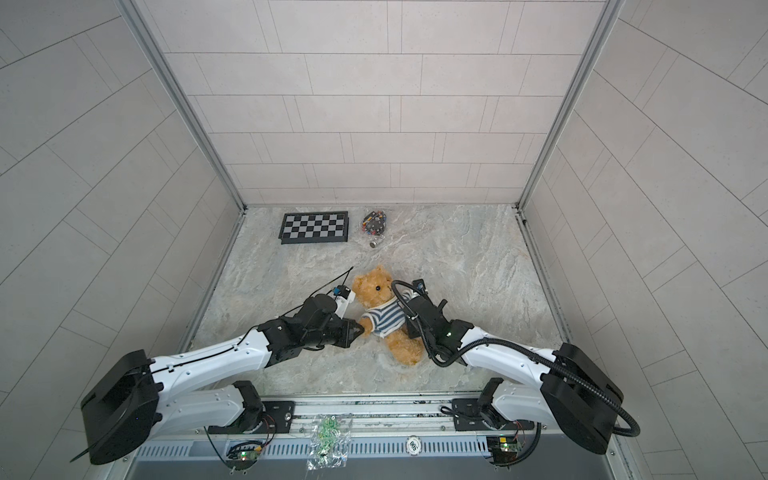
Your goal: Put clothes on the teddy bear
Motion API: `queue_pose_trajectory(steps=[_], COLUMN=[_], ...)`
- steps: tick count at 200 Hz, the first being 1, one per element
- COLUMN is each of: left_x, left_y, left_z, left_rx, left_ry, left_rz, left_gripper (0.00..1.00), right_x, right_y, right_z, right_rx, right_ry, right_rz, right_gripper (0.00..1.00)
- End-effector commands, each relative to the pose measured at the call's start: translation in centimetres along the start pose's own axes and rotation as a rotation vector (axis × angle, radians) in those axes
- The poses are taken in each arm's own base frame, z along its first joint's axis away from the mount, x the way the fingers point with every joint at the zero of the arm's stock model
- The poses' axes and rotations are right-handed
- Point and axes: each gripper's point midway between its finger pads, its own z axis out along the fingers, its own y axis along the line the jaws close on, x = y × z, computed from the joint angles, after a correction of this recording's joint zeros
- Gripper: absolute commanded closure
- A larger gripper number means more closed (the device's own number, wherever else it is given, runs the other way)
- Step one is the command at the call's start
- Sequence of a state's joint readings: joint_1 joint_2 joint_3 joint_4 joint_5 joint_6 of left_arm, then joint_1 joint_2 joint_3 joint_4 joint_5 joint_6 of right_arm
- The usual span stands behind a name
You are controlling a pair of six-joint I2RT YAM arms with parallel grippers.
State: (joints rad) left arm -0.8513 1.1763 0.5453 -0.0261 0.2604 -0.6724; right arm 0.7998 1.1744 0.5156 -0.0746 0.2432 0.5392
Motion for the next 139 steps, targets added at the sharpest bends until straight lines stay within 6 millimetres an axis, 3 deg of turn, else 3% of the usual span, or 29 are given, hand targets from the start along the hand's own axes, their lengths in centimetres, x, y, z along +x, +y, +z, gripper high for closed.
queue_pose_trajectory(steps=[1, 34, 55, 76, 88, 91, 102, 139], left_x=[-0.1, -0.3, -0.4, -0.5, -0.5, -0.5, -0.7, -0.8], left_y=[0.5, 0.5, 0.5, 0.4, 0.5, 0.5, 0.4, 0.2], left_z=[-0.3, -0.6, -0.5, -0.3, -0.3, -0.3, -0.3, -0.3], left_rx=[-0.017, -0.018, -0.015, -0.01, -0.01, -0.009, -0.007, 0.005], left_ry=[-0.016, -0.036, -0.041, -0.044, -0.049, -0.051, -0.057, -0.069], left_rz=[0.016, 0.018, 0.016, 0.01, 0.004, 0.004, 0.0, -0.006], left_gripper=[1.0, 1.0, 1.0, 1.0, 1.0, 1.0, 1.0, 1.0], right_x=[-1.2, -2.7, -3.3, -3.0, -2.2, -3.0, -2.8, -0.8], right_y=[1.3, 3.5, 5.4, 6.9, 7.4, 7.8, 8.3, 7.6], right_z=[-1.3, -3.6, -4.1, -3.5, -2.6, -2.8, -2.1, 0.4], right_rx=[-0.074, -0.16, -0.225, -0.258, -0.262, -0.271, -0.273, -0.196], right_ry=[-0.02, -0.078, -0.081, -0.054, -0.024, -0.036, -0.016, 0.044], right_rz=[0.037, -0.002, -0.02, -0.035, -0.043, -0.035, -0.031, -0.013], right_gripper=[0.81, 0.73, 0.59, 0.49, 0.47, 0.47, 0.46, 0.46])
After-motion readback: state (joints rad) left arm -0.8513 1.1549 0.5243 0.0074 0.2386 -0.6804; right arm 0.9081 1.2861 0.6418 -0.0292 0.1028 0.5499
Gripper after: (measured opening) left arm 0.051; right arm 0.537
